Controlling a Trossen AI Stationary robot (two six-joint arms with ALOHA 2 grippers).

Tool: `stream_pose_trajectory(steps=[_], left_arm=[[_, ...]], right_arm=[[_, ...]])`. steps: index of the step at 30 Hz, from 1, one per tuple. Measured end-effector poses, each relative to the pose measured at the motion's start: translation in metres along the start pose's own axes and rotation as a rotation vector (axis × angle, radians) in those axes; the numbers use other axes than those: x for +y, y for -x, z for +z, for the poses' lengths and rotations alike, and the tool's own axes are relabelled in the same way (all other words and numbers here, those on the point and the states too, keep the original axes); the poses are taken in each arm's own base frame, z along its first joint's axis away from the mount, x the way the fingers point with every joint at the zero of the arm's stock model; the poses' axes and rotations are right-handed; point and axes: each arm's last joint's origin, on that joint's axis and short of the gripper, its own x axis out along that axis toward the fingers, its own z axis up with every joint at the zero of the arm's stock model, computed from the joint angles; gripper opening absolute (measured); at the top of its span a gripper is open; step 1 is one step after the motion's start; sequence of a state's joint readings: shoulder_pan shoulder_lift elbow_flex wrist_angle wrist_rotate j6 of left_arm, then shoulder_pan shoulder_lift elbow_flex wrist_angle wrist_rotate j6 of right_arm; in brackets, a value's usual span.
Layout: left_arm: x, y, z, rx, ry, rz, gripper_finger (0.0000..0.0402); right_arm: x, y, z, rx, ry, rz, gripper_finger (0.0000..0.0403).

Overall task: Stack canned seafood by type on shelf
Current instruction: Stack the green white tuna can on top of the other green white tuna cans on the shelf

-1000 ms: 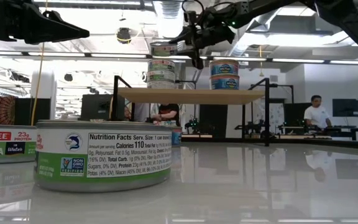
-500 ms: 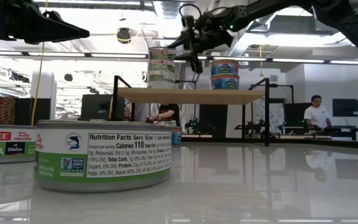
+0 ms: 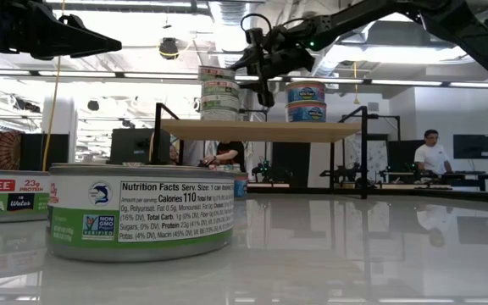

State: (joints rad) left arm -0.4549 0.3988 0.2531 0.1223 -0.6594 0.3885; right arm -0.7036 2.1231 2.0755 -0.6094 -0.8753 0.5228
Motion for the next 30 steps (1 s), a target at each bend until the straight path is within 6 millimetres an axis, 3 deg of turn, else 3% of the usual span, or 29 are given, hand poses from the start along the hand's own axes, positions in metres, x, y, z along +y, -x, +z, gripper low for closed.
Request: stream_pose_trajectory(steps=[8, 30], left_arm=[[0.0, 0.0, 0.0, 0.0, 0.002, 0.0, 0.0233], [0.0, 0.0, 0.0, 0.001, 0.0, 0.001, 0.0233]], right_arm=[[-0.009, 0.014, 0.004, 0.022, -0.028, 0.055, 0.0191], [-0.01, 0.027, 0.006, 0.038, -0.032, 0.117, 0.0187]])
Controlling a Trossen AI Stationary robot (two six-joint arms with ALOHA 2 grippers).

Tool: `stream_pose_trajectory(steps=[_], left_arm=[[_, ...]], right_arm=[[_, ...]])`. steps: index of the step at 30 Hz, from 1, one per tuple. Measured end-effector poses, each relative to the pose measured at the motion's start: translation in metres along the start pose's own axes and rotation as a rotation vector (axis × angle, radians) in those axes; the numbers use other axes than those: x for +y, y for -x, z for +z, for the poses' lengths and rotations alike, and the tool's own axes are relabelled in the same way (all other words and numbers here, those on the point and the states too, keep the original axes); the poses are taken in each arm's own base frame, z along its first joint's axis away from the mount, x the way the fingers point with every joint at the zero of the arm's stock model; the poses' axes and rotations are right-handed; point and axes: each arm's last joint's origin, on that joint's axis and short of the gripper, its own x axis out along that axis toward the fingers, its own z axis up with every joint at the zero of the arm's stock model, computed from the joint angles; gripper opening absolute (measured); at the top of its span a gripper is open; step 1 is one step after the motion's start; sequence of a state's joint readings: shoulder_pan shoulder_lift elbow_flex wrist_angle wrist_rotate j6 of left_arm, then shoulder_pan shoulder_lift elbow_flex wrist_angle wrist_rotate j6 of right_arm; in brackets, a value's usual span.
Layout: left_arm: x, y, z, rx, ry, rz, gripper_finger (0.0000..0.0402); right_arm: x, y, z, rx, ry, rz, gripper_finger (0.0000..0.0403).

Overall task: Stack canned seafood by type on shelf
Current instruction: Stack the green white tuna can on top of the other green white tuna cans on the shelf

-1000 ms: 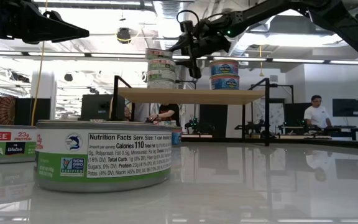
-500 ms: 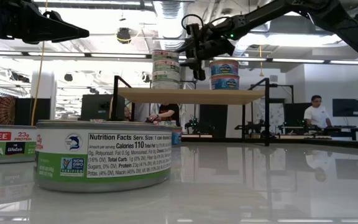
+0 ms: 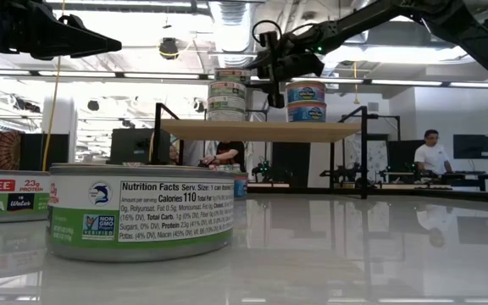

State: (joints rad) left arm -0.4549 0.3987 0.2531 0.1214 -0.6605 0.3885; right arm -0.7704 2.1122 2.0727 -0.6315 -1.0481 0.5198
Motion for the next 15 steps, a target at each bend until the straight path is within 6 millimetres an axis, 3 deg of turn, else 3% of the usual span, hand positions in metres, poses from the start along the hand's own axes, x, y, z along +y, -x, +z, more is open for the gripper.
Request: stream_pose_trajectory(steps=[10, 15], left_arm=[[0.0, 0.0, 0.0, 0.0, -0.004, 0.0, 0.0233], [0.0, 0.0, 0.0, 0.0, -0.002, 0.0, 0.0233]], right_arm=[[0.0019, -0.0033, -0.0012, 0.007, 0.0, 0.003, 0.0188], [0.0025, -0.0036, -0.0009, 0.004, 0.011, 0.002, 0.0207]])
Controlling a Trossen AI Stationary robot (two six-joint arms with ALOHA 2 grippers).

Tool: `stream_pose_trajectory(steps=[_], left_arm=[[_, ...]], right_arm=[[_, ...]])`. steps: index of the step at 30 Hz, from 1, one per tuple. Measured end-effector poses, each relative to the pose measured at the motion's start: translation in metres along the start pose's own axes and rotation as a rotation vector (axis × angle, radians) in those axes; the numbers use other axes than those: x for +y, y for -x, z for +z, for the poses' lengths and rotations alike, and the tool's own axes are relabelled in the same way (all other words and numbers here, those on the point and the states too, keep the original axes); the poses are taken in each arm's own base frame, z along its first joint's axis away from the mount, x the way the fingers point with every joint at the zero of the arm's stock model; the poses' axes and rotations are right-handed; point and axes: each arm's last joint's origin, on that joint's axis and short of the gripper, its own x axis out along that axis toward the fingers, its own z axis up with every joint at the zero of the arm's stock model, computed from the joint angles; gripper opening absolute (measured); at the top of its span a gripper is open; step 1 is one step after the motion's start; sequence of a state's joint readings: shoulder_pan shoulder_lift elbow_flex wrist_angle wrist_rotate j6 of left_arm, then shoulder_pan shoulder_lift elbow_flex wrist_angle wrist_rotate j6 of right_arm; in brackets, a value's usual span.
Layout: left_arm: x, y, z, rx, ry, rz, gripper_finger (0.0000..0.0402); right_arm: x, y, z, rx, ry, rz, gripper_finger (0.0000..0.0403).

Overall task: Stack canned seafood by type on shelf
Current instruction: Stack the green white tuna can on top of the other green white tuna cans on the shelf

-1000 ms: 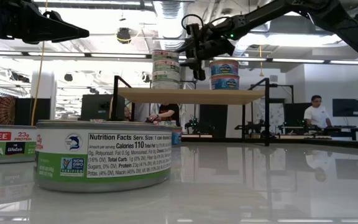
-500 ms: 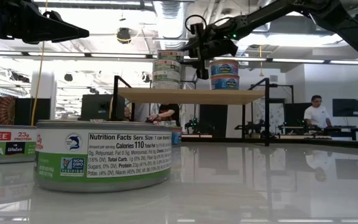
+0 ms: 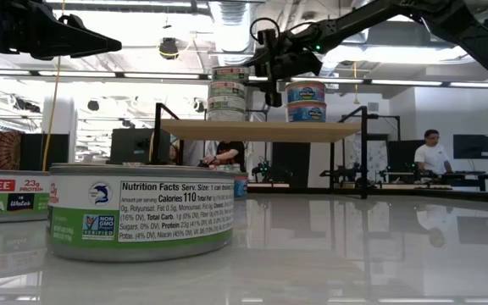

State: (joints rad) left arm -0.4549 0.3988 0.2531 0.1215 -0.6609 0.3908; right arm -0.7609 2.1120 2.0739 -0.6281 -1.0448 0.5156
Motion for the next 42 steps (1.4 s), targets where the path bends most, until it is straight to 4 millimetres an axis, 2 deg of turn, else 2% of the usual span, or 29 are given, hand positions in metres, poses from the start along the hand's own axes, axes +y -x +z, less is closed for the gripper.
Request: stream_pose_trajectory(steps=[7, 42], left_arm=[[0.0, 0.0, 0.0, 0.0, 0.003, 0.0, 0.0233], [-0.0003, 0.0, 0.0002, -0.006, 0.013, -0.012, 0.0233]], right_arm=[[-0.0011, 0.0005, 0.0005, -0.016, 0.002, -0.029, 0.0238], [0.0024, -0.0071, 0.0018, -0.074, 0.047, -0.114, 0.024]])
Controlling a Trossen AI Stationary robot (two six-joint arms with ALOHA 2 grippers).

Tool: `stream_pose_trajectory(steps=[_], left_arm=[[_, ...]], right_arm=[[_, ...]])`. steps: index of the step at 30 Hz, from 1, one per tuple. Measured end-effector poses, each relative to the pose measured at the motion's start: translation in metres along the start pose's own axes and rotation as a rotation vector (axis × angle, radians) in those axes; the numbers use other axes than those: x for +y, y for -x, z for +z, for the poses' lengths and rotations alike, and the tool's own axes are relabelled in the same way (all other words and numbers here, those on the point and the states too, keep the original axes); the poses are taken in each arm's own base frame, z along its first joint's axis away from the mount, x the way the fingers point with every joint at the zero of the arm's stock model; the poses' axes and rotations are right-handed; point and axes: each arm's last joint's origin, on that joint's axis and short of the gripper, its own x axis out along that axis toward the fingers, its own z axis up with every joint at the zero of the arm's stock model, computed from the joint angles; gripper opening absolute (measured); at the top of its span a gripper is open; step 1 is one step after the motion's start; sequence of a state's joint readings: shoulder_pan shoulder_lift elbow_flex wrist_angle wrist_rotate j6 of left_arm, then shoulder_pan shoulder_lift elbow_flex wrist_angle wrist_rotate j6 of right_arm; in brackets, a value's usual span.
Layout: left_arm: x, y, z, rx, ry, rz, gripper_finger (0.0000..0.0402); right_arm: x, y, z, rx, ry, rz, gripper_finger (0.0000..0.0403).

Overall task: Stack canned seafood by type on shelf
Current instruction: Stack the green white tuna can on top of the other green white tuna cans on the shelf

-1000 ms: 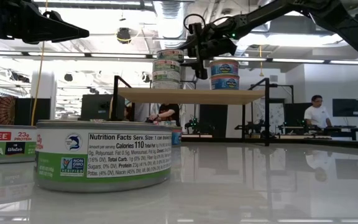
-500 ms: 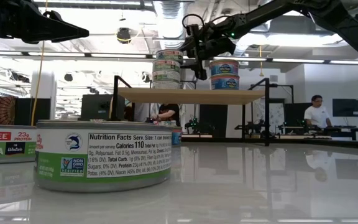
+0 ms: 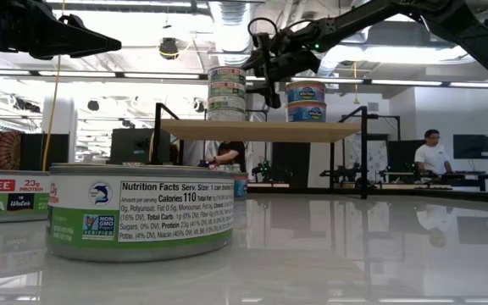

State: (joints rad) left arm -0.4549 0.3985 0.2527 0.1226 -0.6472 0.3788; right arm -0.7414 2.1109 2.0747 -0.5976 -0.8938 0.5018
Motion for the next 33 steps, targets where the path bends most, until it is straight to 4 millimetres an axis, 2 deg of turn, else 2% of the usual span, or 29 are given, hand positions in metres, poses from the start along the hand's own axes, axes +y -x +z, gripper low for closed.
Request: stream_pose_trajectory(steps=[4, 11, 14, 18, 23, 26, 29, 33], left_arm=[[0.0, 0.0, 0.0, 0.002, 0.006, -0.002, 0.0233], [0.0, 0.0, -0.001, 0.009, 0.05, 0.011, 0.0233], [0.0, 0.0, -0.002, 0.018, 0.082, 0.013, 0.0233], [0.0, 0.0, -0.003, 0.065, 0.106, 0.001, 0.0233], [0.006, 0.0, 0.009, 0.126, 0.176, 0.01, 0.0233], [0.006, -0.001, 0.013, 0.142, 0.225, 0.007, 0.0233], [0.004, -0.003, 0.013, 0.146, 0.269, -0.026, 0.0233], [0.001, -0.005, 0.013, 0.157, 0.328, -0.078, 0.0233]], right_arm=[[-0.005, 0.008, 0.003, -0.019, -0.007, -0.015, 0.024], [-0.003, 0.052, 0.009, -0.091, 0.024, -0.11, 0.024], [0.01, 0.069, 0.001, -0.084, 0.091, -0.217, 0.024], [0.052, 0.078, -0.018, -0.056, 0.249, -0.387, 0.024], [0.118, 0.061, -0.052, -0.008, 0.466, -0.492, 0.024], [0.148, 0.046, -0.075, 0.018, 0.557, -0.528, 0.024], [0.165, 0.026, -0.104, 0.076, 0.608, -0.542, 0.0239], [0.178, -0.014, -0.15, 0.154, 0.677, -0.548, 0.0239]])
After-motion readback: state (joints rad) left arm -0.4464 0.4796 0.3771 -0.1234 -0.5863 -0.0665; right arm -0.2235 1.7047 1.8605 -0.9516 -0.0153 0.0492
